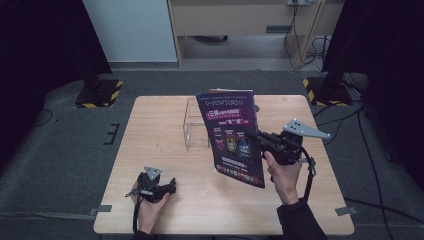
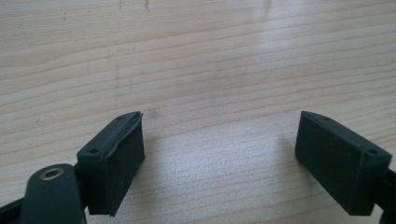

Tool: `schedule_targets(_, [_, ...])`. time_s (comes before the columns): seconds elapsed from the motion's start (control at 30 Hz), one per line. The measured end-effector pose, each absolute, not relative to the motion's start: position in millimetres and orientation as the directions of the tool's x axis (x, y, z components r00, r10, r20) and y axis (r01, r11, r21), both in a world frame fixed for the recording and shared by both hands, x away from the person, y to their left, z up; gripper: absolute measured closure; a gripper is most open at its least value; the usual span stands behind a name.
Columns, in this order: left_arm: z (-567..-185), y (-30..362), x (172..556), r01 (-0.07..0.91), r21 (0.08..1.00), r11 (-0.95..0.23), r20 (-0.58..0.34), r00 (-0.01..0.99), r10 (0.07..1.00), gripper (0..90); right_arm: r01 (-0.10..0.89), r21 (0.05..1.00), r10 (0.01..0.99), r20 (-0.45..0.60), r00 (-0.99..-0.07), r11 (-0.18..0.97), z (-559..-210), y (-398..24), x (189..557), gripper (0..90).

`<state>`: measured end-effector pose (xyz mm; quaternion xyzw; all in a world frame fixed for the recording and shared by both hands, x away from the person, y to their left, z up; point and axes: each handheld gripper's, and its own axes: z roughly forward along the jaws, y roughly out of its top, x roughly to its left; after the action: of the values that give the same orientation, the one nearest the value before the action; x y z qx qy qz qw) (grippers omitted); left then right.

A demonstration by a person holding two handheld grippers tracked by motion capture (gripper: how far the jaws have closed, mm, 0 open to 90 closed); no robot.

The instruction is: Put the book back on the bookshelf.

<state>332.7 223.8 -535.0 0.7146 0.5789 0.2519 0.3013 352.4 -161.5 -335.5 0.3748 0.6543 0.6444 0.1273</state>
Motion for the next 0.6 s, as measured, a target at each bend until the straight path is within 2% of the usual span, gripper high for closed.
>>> schedule_targets(0.6, [-535, 224, 333, 0.677, 0.721, -0.149, 0.009, 0.206, 0.978, 13.6, 0.258, 0.956, 0.725, 0.275, -0.632, -0.138, -308, -186, 357, 84.4])
